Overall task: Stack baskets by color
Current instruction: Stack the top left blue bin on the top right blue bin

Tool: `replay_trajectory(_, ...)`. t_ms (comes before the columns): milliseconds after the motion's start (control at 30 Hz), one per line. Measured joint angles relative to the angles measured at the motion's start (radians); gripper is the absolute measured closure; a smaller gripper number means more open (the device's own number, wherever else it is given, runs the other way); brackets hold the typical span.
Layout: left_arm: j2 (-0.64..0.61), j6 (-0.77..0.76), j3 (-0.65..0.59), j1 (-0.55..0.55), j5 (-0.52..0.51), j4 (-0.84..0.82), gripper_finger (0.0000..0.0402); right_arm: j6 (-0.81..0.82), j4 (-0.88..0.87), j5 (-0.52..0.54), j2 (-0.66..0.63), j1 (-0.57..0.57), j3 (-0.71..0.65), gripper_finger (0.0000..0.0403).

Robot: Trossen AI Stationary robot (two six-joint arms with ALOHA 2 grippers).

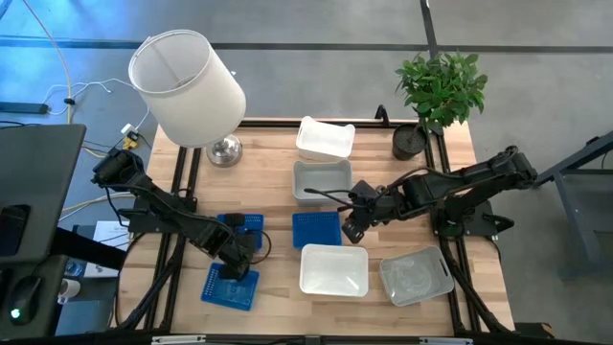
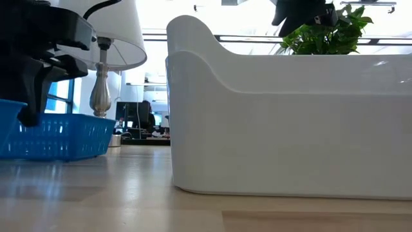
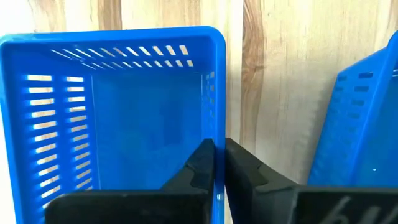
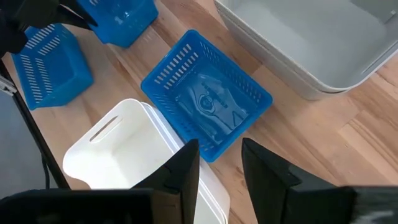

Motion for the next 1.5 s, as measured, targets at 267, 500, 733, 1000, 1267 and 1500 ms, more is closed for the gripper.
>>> replay_trajectory(267, 0.000, 0.001, 0.038, 0.005, 0.000, -0.017, 0.0398, -0.003, 0.000, 0.014, 0.000, 0.000, 0.000, 0.0295)
replay_trajectory(500, 0.000, 0.027, 0.161, 0.041, -0.066, -0.026, 0.0400, -0.003, 0.000, 0.048, 0.000, 0.000, 0.000, 0.0295)
replay_trajectory(733, 0.000, 0.089, 0.277, 0.079, -0.151, -0.024, 0.0401, 0.005, 0.000, 0.048, 0.000, 0.000, 0.000, 0.0295)
replay_trajectory(1000, 0.000, 0.209, 0.342, 0.099, -0.189, 0.045, 0.0401, 0.005, 0.000, 0.101, 0.000, -0.001, 0.000, 0.0295)
replay_trajectory(1267, 0.000, 0.430, 0.347, 0.099, -0.202, 0.115, 0.0401, -0.121, 0.125, 0.099, 0.000, -0.033, 0.000, 0.0295)
replay_trajectory(1500, 0.000, 0.627, 0.347, 0.098, -0.209, 0.113, 0.0401, -0.252, 0.359, 0.055, 0.000, -0.079, 0.000, 0.0295)
